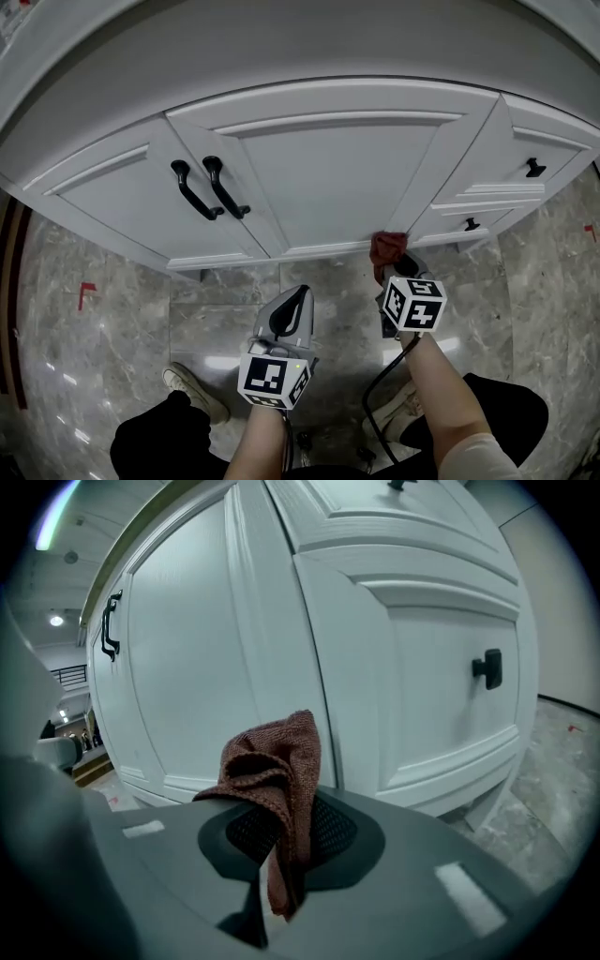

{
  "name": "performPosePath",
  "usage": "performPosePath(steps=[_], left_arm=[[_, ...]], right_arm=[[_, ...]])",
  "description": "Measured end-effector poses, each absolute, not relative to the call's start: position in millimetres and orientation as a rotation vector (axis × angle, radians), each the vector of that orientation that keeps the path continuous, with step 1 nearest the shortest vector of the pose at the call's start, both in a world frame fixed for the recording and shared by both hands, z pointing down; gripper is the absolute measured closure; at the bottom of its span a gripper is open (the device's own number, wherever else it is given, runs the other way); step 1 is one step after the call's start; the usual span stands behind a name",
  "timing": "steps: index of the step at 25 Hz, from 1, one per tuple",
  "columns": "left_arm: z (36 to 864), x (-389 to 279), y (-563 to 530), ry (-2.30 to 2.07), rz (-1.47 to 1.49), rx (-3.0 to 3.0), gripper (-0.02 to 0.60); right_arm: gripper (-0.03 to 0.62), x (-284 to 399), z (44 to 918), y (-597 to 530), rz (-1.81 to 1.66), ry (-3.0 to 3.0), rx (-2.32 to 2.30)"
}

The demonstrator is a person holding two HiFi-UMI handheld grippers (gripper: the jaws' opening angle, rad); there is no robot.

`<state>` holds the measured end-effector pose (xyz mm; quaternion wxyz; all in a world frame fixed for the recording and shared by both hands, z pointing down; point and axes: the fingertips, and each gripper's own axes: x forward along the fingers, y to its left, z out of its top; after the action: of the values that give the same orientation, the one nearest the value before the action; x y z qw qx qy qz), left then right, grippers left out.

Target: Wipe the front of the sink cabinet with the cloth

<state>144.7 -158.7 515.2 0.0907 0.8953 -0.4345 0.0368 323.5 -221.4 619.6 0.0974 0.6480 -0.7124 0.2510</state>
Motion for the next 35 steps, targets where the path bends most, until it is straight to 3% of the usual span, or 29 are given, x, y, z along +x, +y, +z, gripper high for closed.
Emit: performPosePath(steps=[10, 24, 35], left_arm=[[499, 150, -149, -1.247, 0.132, 2.707, 0.58], [370, 33, -86, -1.486, -0.118, 2.799, 0.581], [303, -27, 61, -1.565, -0.255, 2.832, 0.58]], right_arm=[[0.514, 339, 605, -202, 0.81, -2.047, 2.028], [0.514, 175, 453, -124, 0.495, -2.439, 1.888], [0.514, 112, 374, 34, 0.262, -2.498, 1.884]])
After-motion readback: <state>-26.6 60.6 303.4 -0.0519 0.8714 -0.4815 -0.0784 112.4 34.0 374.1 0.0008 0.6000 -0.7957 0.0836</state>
